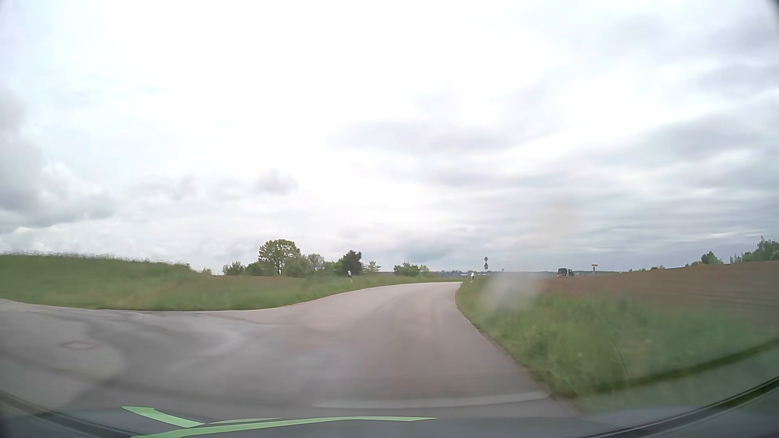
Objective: Follow the waypoints while adhering to traffic rules and regulations
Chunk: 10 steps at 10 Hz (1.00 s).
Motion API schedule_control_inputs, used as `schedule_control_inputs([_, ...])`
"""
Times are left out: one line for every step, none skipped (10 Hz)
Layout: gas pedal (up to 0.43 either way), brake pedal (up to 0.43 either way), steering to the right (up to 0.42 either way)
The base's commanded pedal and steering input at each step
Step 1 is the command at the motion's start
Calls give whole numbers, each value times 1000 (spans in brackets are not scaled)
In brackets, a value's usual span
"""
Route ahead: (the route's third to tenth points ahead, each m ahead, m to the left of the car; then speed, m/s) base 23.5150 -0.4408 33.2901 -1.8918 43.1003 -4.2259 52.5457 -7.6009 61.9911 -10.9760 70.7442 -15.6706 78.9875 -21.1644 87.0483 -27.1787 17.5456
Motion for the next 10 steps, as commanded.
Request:
schedule_control_inputs([0, 0, 26])
schedule_control_inputs([0, 0, 27])
schedule_control_inputs([0, 0, 28])
schedule_control_inputs([0, 0, 30])
schedule_control_inputs([0, 0, 31])
schedule_control_inputs([0, 0, 31])
schedule_control_inputs([0, 0, 32])
schedule_control_inputs([0, 0, 35])
schedule_control_inputs([0, 0, 38])
schedule_control_inputs([0, 0, 39])
